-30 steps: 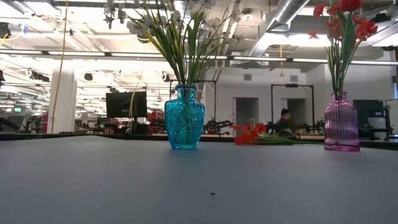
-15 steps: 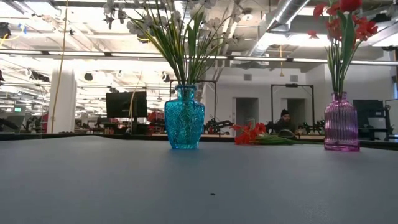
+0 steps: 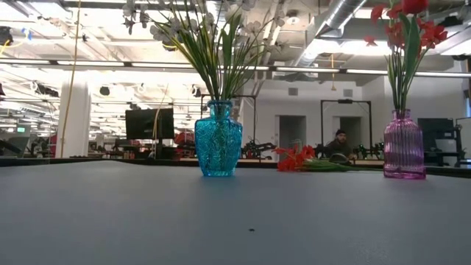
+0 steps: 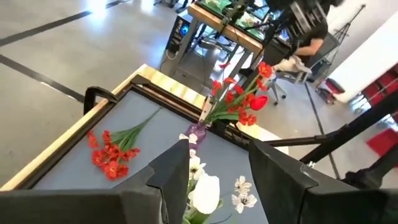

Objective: Sort flowers into vase by color
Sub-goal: Put the red flower into the violet vase

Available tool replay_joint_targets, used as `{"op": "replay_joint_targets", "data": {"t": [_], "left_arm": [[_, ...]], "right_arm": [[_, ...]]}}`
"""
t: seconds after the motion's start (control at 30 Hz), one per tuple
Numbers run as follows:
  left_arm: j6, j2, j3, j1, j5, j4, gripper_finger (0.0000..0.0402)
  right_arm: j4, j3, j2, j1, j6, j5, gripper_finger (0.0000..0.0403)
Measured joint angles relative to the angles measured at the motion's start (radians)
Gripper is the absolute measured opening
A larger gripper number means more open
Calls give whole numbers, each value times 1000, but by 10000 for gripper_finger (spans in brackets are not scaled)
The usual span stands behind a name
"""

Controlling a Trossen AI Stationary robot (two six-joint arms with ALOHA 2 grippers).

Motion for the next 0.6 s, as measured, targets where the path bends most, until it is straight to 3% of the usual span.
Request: {"op": "replay_joint_targets", "data": {"t": [0.33,0.6], "left_arm": [[76,0,-24,-89,-50,-5,155],[87,1,-143,-142,-71,15,155]], "right_arm": [[129,-429,-344,-167,265,-9,27],[212,-701,-524,-179,344,159,27]]}}
